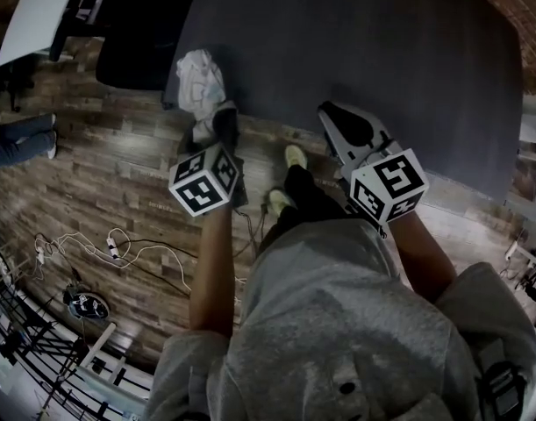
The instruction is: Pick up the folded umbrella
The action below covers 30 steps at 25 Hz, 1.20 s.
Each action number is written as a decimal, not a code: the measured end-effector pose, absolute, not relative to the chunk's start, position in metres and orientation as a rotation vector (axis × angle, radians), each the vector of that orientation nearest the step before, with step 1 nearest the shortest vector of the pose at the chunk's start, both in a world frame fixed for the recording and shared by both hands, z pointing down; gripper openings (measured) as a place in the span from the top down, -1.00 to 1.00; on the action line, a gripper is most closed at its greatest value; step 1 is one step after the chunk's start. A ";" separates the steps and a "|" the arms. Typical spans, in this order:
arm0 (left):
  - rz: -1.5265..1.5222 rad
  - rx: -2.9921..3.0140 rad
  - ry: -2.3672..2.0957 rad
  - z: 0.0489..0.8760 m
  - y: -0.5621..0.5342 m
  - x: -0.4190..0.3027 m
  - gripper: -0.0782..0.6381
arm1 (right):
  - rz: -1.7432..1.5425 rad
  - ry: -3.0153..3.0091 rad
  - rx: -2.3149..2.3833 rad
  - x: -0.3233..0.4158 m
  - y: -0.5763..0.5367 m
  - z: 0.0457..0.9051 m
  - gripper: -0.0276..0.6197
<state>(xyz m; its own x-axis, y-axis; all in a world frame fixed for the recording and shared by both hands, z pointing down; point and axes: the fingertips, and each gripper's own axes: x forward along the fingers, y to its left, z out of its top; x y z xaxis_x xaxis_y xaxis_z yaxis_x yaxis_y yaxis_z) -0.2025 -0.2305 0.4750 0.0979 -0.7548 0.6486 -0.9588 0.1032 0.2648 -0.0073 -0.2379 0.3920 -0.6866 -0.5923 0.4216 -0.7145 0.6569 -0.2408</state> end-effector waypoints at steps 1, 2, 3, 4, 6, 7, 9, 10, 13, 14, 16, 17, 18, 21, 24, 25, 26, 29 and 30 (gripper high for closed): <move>0.366 1.700 -1.707 0.469 -0.222 -0.203 0.01 | 0.552 -2.579 1.040 -0.009 -0.231 0.389 0.79; 0.353 1.707 -1.715 0.462 -0.213 -0.204 0.01 | 0.538 -2.588 1.037 -0.010 -0.224 0.386 0.79; 0.340 1.715 -1.723 0.456 -0.203 -0.204 0.01 | 0.525 -2.599 1.036 -0.011 -0.215 0.383 0.79; 0.327 1.725 -1.730 0.449 -0.193 -0.205 0.01 | 0.511 -2.609 1.034 -0.012 -0.207 0.380 0.79; 0.302 1.746 -1.745 0.436 -0.173 -0.205 0.01 | 0.479 -2.629 1.032 -0.013 -0.190 0.373 0.79; 0.290 1.757 -1.752 0.429 -0.164 -0.206 0.01 | 0.463 -2.637 1.031 -0.013 -0.183 0.370 0.79; 0.266 1.777 -1.767 0.415 -0.147 -0.210 0.01 | 0.435 -2.649 1.033 -0.016 -0.172 0.362 0.79; 0.252 1.785 -1.775 0.408 -0.140 -0.213 0.01 | 0.422 -2.653 1.036 -0.017 -0.167 0.358 0.79; 0.210 1.811 -1.793 0.388 -0.118 -0.217 0.01 | 0.397 -2.666 1.057 -0.019 -0.152 0.347 0.79; 0.199 1.821 -1.798 0.382 -0.111 -0.216 0.01 | 0.392 -2.671 1.063 -0.017 -0.146 0.344 0.79; 0.180 1.839 -1.808 0.373 -0.095 -0.215 0.01 | 0.378 -2.680 1.071 -0.015 -0.133 0.340 0.79; 0.172 1.848 -1.813 0.368 -0.087 -0.214 0.01 | 0.367 -2.685 1.074 -0.015 -0.126 0.338 0.79; 0.165 1.858 -1.818 0.364 -0.079 -0.215 0.01 | 0.354 -2.689 1.076 -0.016 -0.119 0.335 0.79; 0.148 1.886 -1.830 0.351 -0.055 -0.217 0.01 | 0.317 -2.701 1.086 -0.019 -0.099 0.327 0.79; 0.122 1.911 -1.836 0.338 -0.034 -0.219 0.01 | 0.291 -2.709 1.090 -0.021 -0.082 0.320 0.79; 0.114 1.919 -1.839 0.334 -0.028 -0.219 0.01 | 0.283 -2.710 1.092 -0.021 -0.077 0.318 0.79; 0.107 1.926 -1.841 0.330 -0.023 -0.218 0.01 | 0.276 -2.711 1.094 -0.021 -0.073 0.316 0.79; 0.089 1.946 -1.845 0.318 -0.012 -0.213 0.01 | 0.263 -2.714 1.104 -0.017 -0.066 0.310 0.79; 0.083 1.954 -1.847 0.314 -0.009 -0.211 0.01 | 0.259 -2.716 1.106 -0.016 -0.064 0.309 0.79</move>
